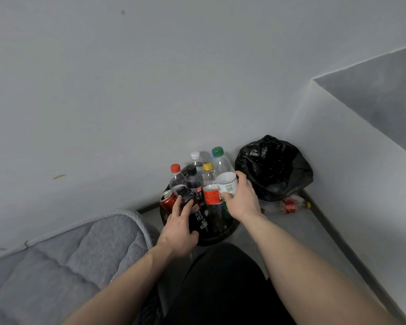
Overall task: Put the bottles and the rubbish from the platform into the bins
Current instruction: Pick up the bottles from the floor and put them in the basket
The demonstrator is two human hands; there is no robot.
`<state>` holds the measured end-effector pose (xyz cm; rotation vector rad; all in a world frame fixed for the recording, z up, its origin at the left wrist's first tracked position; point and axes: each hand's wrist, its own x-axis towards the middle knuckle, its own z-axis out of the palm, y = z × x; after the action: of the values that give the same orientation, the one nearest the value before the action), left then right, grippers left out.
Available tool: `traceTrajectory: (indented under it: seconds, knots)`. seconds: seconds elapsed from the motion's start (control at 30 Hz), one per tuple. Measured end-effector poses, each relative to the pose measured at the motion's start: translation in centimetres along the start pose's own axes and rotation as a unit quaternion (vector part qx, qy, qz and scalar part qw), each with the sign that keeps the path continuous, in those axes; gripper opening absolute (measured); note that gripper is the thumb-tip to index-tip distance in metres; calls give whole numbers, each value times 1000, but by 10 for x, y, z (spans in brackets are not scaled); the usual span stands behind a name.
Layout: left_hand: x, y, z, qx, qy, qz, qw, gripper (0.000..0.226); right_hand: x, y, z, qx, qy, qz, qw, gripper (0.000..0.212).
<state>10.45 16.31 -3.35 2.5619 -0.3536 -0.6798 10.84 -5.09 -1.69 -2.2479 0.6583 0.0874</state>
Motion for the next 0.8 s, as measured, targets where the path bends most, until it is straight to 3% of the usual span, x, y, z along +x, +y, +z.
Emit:
traceTrajectory:
  seconds: [0.1, 0.2, 0.47, 0.8]
  knots:
    - [0, 0, -1, -2, 1, -1, 1000, 93, 6, 2, -1, 18, 31, 27, 999, 66]
    - [0, 1, -2, -2, -2, -2, 1000, 93, 10, 8, -1, -8, 15, 33, 999, 54]
    - [-1, 4, -4, 5, -1, -2, 1000, 93, 15, 13, -7, -95, -7, 18, 995, 56]
    - [-4, 7, -7, -1, 1, -9, 1000, 91, 10, 10, -6, -80, -43, 27, 996, 65]
